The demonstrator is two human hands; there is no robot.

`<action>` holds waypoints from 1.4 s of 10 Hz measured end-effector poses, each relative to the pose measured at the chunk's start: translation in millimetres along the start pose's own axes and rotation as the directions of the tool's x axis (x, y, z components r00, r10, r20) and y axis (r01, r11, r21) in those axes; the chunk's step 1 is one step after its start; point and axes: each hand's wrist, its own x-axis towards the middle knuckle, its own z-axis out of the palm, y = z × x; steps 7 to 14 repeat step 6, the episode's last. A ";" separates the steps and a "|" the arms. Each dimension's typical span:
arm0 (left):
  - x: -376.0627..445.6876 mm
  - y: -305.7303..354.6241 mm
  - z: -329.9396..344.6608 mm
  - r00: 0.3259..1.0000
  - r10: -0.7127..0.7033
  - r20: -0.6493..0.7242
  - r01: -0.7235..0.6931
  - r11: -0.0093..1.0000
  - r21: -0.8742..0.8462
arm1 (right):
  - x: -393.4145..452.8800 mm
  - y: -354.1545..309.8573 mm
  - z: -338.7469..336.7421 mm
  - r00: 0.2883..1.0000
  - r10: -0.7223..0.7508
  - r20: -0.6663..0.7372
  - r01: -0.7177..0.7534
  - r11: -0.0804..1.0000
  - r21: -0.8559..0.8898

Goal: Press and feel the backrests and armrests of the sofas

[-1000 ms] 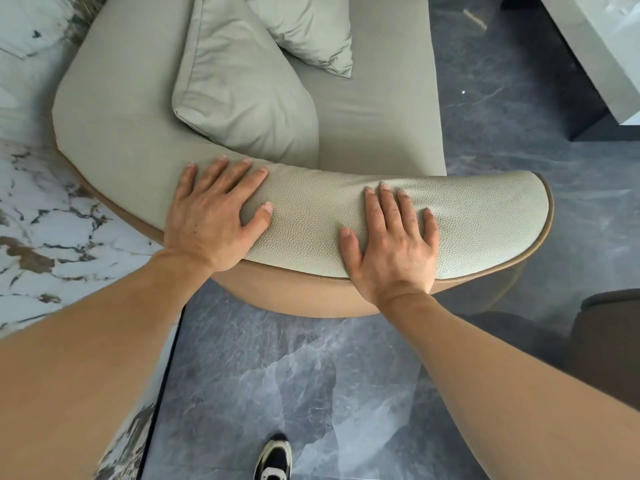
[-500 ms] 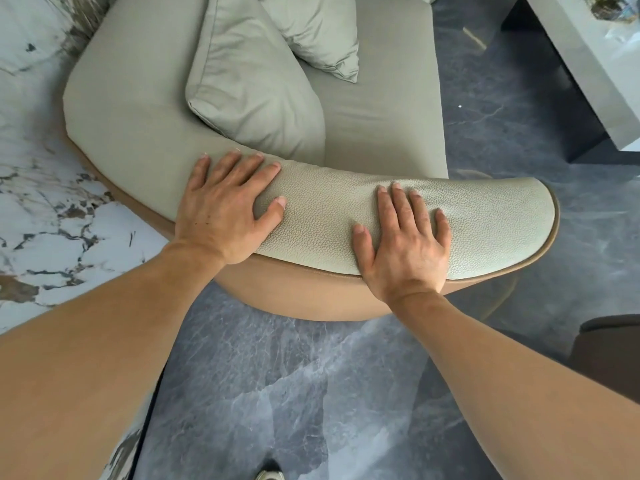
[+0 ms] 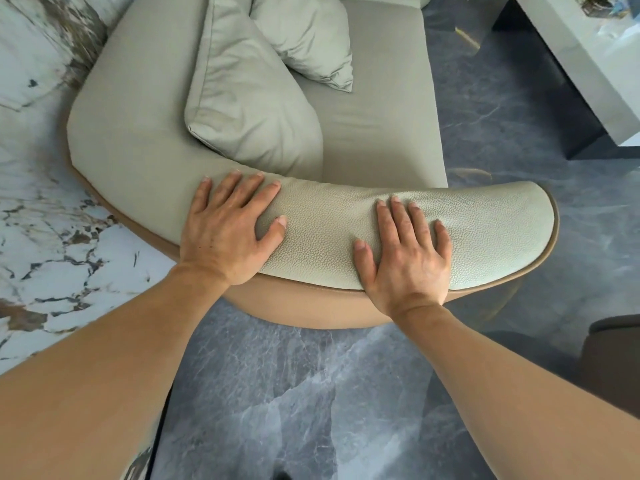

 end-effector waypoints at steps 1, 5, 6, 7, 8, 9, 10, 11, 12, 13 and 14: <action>-0.7 0.5 1.4 1.000 0.004 -0.002 -0.004 1.000 -0.003 | -0.3 0.8 0.6 1.000 0.005 0.013 -0.005 1.000 -0.010; -3.1 3.7 -21.1 0.988 0.028 0.154 -0.024 0.999 -0.026 | -3.9 -3.9 -24.2 0.968 0.083 0.238 -0.067 0.995 -0.072; -8.5 3.6 -34.5 0.990 0.017 0.137 -0.009 0.999 -0.053 | -9.8 -6.2 -41.0 0.969 0.083 0.231 -0.069 0.995 -0.071; -8.5 3.6 -34.5 0.990 0.017 0.137 -0.009 0.999 -0.053 | -9.8 -6.2 -41.0 0.969 0.083 0.231 -0.069 0.995 -0.071; -8.5 3.6 -34.5 0.990 0.017 0.137 -0.009 0.999 -0.053 | -9.8 -6.2 -41.0 0.969 0.083 0.231 -0.069 0.995 -0.071; -8.5 3.6 -34.5 0.990 0.017 0.137 -0.009 0.999 -0.053 | -9.8 -6.2 -41.0 0.969 0.083 0.231 -0.069 0.995 -0.071; -8.5 3.6 -34.5 0.990 0.017 0.137 -0.009 0.999 -0.053 | -9.8 -6.2 -41.0 0.969 0.083 0.231 -0.069 0.995 -0.071; -8.5 3.6 -34.5 0.990 0.017 0.137 -0.009 0.999 -0.053 | -9.8 -6.2 -41.0 0.969 0.083 0.231 -0.069 0.995 -0.071; -8.5 3.6 -34.5 0.990 0.017 0.137 -0.009 0.999 -0.053 | -9.8 -6.2 -41.0 0.969 0.083 0.231 -0.069 0.995 -0.071; -8.5 3.6 -34.5 0.990 0.017 0.137 -0.009 0.999 -0.053 | -9.8 -6.2 -41.0 0.969 0.083 0.231 -0.069 0.995 -0.071; -8.5 3.6 -34.5 0.990 0.017 0.137 -0.009 0.999 -0.053 | -9.8 -6.2 -41.0 0.969 0.083 0.231 -0.069 0.995 -0.071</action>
